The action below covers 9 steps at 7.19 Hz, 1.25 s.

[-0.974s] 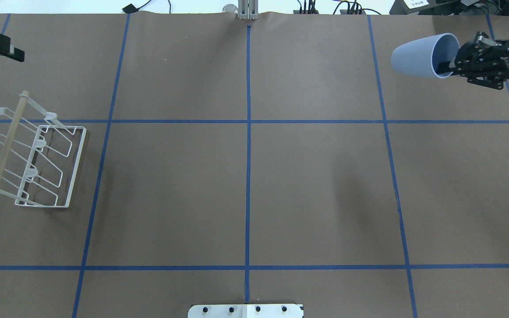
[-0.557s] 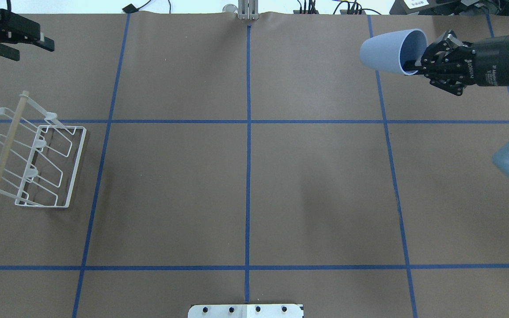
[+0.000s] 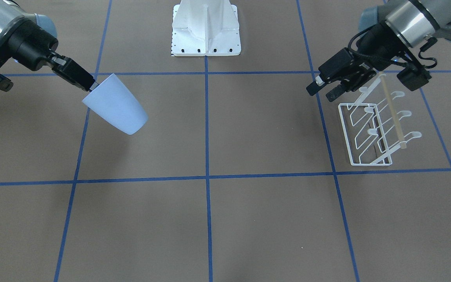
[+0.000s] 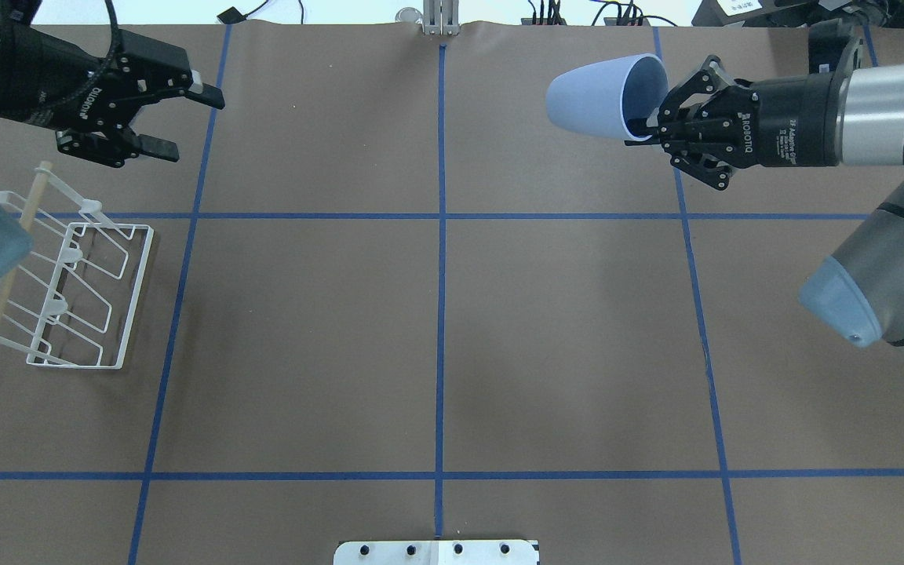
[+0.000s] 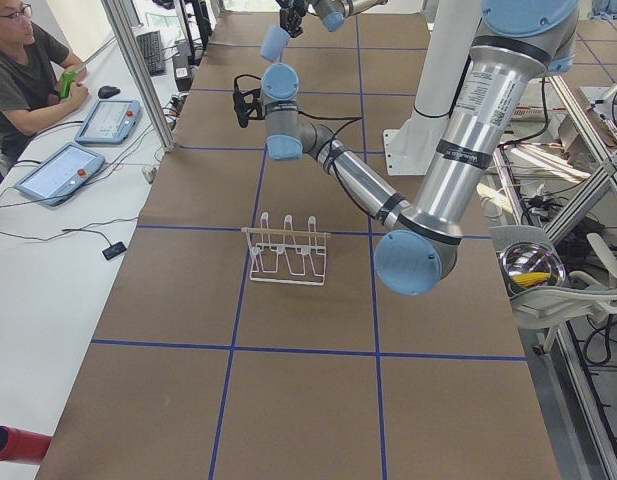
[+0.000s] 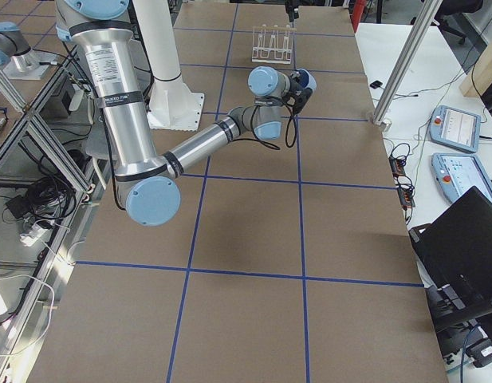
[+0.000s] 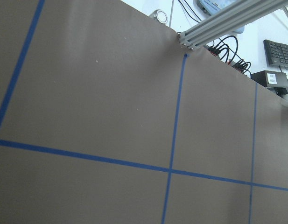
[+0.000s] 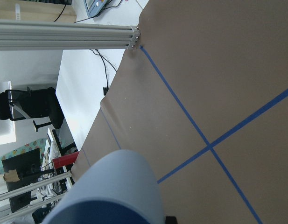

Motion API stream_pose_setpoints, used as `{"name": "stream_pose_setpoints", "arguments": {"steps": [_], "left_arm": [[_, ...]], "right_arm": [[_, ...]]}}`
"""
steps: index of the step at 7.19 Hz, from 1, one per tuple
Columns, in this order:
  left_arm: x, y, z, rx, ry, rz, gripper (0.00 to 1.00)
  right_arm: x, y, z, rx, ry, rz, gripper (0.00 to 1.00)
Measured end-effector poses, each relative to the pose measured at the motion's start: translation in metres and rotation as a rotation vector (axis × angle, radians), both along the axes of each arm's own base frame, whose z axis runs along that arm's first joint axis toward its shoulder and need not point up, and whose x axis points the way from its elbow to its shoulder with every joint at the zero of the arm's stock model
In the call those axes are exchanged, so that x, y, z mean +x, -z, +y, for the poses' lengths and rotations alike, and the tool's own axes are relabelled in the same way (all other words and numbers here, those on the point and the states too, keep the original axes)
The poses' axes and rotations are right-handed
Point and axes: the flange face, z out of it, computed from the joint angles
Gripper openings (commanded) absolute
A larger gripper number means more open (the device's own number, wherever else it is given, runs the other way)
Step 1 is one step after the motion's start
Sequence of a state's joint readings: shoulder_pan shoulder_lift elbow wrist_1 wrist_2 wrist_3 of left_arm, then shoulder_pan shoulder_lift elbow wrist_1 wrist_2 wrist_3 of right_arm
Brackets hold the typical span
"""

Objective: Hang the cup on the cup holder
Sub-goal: 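Carry the cup toward the left gripper while the left arm reaches in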

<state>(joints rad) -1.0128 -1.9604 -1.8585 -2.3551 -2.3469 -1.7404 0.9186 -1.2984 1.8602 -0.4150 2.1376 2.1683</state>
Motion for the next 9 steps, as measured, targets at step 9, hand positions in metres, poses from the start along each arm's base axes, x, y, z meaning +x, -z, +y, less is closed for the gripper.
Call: {"name": "stream_pose_setpoints", "arguments": {"steps": [9], "left_arm": [[0.076, 0.018, 0.024, -0.21, 0.003, 0.689, 0.97]], "right_arm": [[-0.039, 0.057, 0.072, 0.268, 0.178, -0.363, 0.0]]}}
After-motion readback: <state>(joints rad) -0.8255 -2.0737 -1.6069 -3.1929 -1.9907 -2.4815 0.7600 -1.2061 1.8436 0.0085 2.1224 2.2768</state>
